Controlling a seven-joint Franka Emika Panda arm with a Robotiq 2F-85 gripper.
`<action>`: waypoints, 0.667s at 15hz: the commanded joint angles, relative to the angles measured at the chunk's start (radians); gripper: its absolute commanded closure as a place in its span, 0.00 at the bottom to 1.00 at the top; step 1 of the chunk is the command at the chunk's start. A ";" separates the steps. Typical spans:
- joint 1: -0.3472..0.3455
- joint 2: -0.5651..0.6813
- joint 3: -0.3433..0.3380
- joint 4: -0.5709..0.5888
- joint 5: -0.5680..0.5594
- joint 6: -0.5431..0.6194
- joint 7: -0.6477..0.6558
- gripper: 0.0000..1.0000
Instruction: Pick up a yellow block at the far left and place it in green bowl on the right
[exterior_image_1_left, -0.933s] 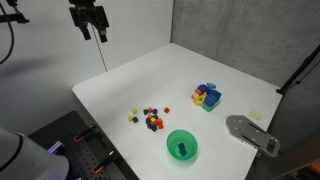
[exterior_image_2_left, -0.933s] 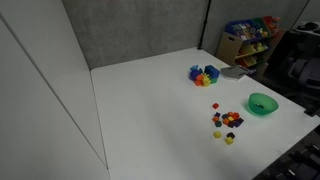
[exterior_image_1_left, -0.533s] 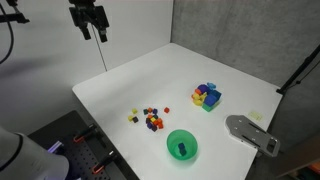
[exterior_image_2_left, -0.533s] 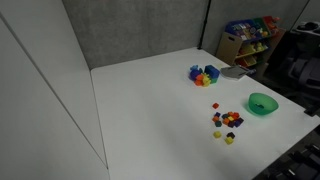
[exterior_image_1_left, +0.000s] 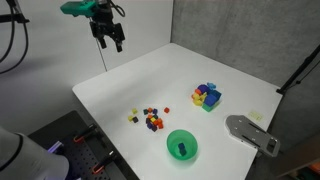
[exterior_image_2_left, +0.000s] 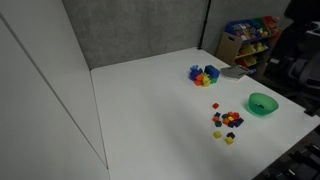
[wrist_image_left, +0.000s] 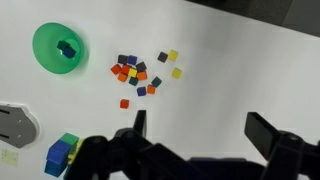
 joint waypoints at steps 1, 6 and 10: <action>0.009 0.088 -0.020 -0.014 -0.003 0.122 0.009 0.00; 0.003 0.202 -0.049 -0.067 0.014 0.332 -0.006 0.00; -0.003 0.313 -0.072 -0.099 0.029 0.468 0.010 0.00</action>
